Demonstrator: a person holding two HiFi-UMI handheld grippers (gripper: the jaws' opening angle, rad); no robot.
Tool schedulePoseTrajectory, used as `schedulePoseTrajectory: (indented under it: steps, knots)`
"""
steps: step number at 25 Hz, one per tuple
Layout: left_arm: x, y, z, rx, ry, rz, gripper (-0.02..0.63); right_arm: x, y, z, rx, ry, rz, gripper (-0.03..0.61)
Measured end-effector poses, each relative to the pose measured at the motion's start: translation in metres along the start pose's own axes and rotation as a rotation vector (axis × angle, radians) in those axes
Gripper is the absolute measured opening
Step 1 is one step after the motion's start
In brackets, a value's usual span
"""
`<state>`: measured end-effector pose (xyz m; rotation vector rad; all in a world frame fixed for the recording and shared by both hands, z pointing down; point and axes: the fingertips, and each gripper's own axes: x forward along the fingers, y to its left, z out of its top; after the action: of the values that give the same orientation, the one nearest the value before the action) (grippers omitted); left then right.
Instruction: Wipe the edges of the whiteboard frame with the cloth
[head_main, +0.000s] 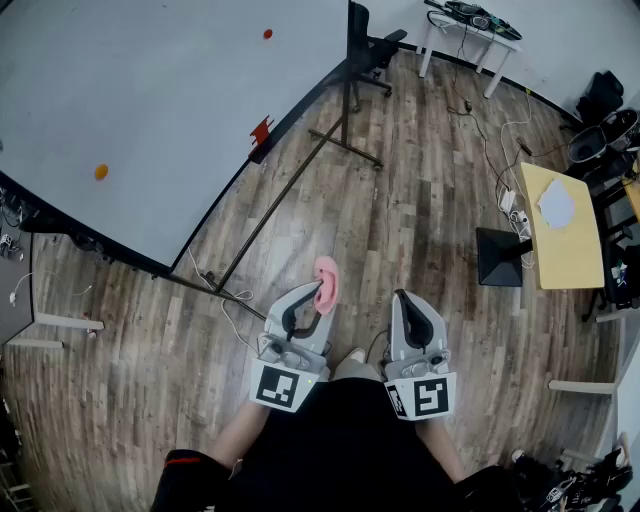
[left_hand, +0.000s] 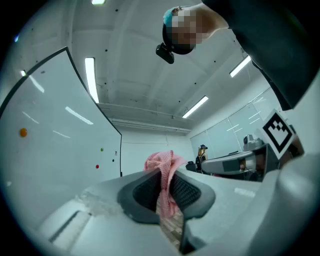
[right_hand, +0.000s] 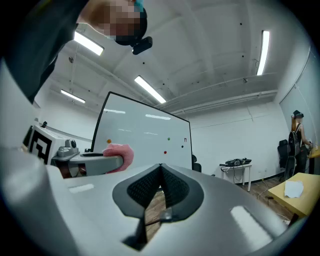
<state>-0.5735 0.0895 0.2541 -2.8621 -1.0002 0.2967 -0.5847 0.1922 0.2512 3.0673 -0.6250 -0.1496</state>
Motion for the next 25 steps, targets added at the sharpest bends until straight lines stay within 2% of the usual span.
schedulePoseTrajectory:
  steps: [5, 12, 19, 25]
  knots:
    - [0.018, -0.019, -0.006, 0.0, 0.004, -0.031, 0.044, -0.005, -0.017, -0.005, -0.008, 0.003, -0.013, 0.0]
    - [0.047, -0.043, -0.007, -0.006, 0.008, -0.034, 0.044, -0.019, -0.053, -0.008, -0.003, 0.012, -0.022, 0.0]
    - [0.063, -0.048, -0.022, -0.004, 0.036, 0.027, 0.044, -0.021, -0.078, -0.025, 0.003, 0.037, -0.006, 0.0]
    - [0.068, -0.033, -0.037, -0.006, 0.055, 0.081, 0.044, 0.0, -0.081, -0.035, 0.016, 0.037, 0.039, 0.002]
